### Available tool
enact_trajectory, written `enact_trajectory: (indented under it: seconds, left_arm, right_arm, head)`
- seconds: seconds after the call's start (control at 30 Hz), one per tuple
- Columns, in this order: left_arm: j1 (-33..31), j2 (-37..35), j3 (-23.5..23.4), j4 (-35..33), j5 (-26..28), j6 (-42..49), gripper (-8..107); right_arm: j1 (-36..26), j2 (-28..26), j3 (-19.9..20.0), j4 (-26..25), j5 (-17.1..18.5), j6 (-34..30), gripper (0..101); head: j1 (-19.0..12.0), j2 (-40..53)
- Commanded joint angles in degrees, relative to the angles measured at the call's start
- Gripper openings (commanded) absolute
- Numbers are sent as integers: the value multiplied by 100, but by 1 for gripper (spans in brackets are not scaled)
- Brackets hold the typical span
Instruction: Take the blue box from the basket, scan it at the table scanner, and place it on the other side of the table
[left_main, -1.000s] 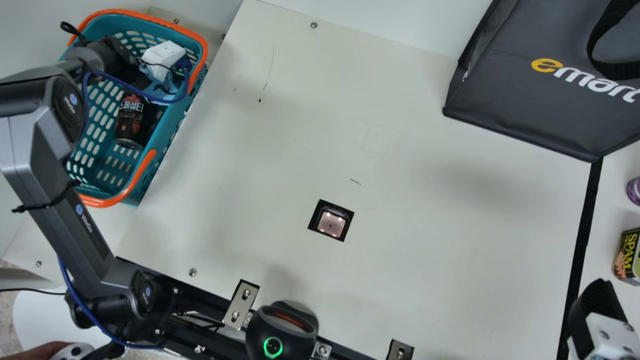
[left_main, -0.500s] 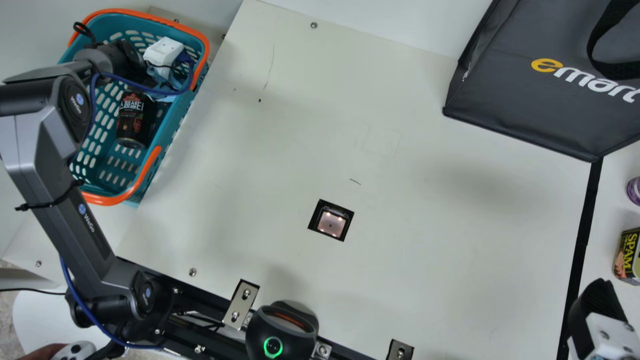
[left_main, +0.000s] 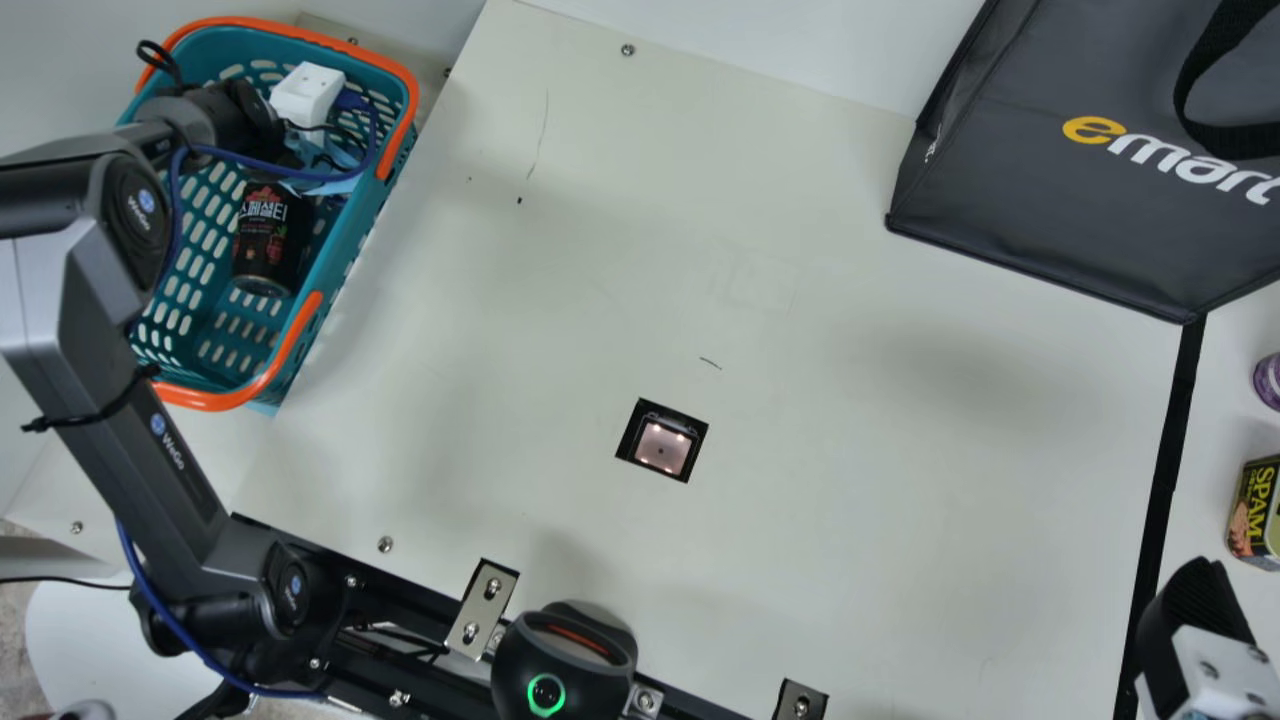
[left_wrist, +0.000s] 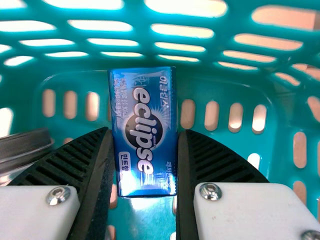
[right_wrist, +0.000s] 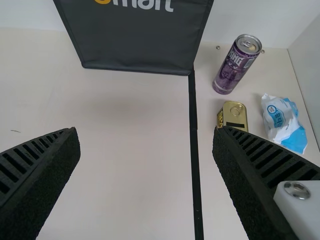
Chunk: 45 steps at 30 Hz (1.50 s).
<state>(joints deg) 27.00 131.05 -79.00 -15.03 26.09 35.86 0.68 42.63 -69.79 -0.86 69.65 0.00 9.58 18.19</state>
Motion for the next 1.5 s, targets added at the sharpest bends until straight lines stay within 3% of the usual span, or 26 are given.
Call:
enact_trajectory:
  seconds: [0.0, 0.67, 1.1, 1.47]
  left_arm:
    - [41, -163, 92, -61, -29, -36, -8]
    - [535, -2200, 1107, -17, 151, -872, -8]
    - [390, -3460, 1091, 580, 1221, -2165, -8]
    - [-205, -4447, 1119, 758, 2097, -2907, -8]
  right_arm:
    - [0, 0, 0, 0, 0, 0, 95]
    - [0, 0, 0, 0, 0, 0, 95]
    - [0, 0, 0, 0, 0, 0, 95]
    - [0, 0, 0, 0, 0, 0, 95]
  head:
    - [-166, 23]
    - [-166, 23]
    - [-166, 23]
    - [-166, 23]
